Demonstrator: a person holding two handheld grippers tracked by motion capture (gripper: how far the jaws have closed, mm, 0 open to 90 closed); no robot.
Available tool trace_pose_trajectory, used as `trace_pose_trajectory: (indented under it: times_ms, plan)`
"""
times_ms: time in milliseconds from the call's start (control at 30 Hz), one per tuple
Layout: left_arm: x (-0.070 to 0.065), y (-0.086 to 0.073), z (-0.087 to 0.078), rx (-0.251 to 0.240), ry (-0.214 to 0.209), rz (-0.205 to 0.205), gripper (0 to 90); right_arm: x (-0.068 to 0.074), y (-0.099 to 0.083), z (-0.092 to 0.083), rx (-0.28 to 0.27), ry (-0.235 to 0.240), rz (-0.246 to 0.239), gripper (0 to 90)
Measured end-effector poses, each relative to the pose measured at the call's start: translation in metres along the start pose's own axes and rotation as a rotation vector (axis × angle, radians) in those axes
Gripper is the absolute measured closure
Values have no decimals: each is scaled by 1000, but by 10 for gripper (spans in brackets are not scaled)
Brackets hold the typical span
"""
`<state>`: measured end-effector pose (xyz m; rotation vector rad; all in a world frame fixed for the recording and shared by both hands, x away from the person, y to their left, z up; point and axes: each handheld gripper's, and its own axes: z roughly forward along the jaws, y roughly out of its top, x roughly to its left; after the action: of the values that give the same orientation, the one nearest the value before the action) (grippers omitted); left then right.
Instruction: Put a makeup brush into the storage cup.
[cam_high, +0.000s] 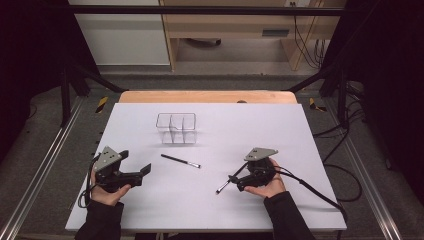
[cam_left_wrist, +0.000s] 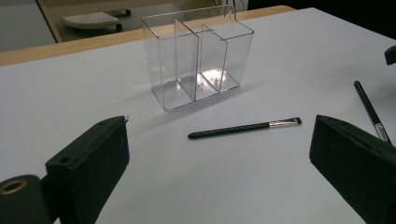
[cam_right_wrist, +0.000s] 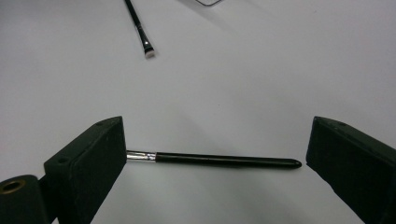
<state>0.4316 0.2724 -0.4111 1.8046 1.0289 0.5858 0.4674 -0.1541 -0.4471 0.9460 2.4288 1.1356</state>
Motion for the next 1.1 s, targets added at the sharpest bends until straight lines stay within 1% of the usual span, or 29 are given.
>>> trace_pose_trajectory:
  times_ms: [133, 167, 267, 367, 400, 567, 600, 733, 767, 800, 867, 967, 1067, 1100]
  plan:
    - [-1, 0, 0, 0, -2, 2, 41, 1, -1, 3, 13, 6, -5, 56]
    - [-1, 0, 0, -1, -2, 3, 41, 1, -2, 5, 21, 17, -12, 58]
    - [-1, 0, 0, -2, -2, 5, 41, 1, -2, 8, 26, 27, -17, 60]
    - [-2, 0, 0, -1, -1, 7, 41, 2, -3, 12, 33, 37, -33, 61]
    - [-2, 0, 0, -1, -1, 7, 41, 2, -4, 14, 38, 49, -42, 62]
    - [-1, 0, 0, 0, -2, 9, 41, 3, -5, 19, 50, 68, -52, 65]
    - [-1, 0, 0, -1, -3, 8, 41, 3, -5, 22, 64, 66, -57, 68]
    - [-2, 0, 0, 0, -3, 8, 41, 3, -6, 26, 77, 73, -65, 72]
    - [-2, 0, 0, 0, -4, 8, 41, 5, -6, 30, 94, 76, -79, 74]
    - [-2, 0, 0, -1, -4, 8, 41, 5, -6, 30, 94, 76, -79, 74]
    - [-2, 0, 0, 0, -6, 9, 42, 7, -7, 35, 116, 71, -99, 78]
    - [-2, 0, 0, 2, -7, 11, 41, 7, -7, 38, 122, 72, -107, 85]
    - [-2, 0, 0, 2, -6, 12, 42, 7, -8, 40, 131, 65, -110, 93]
    - [-2, 0, 0, 2, -7, 12, 42, 7, -9, 41, 134, 46, -123, 111]
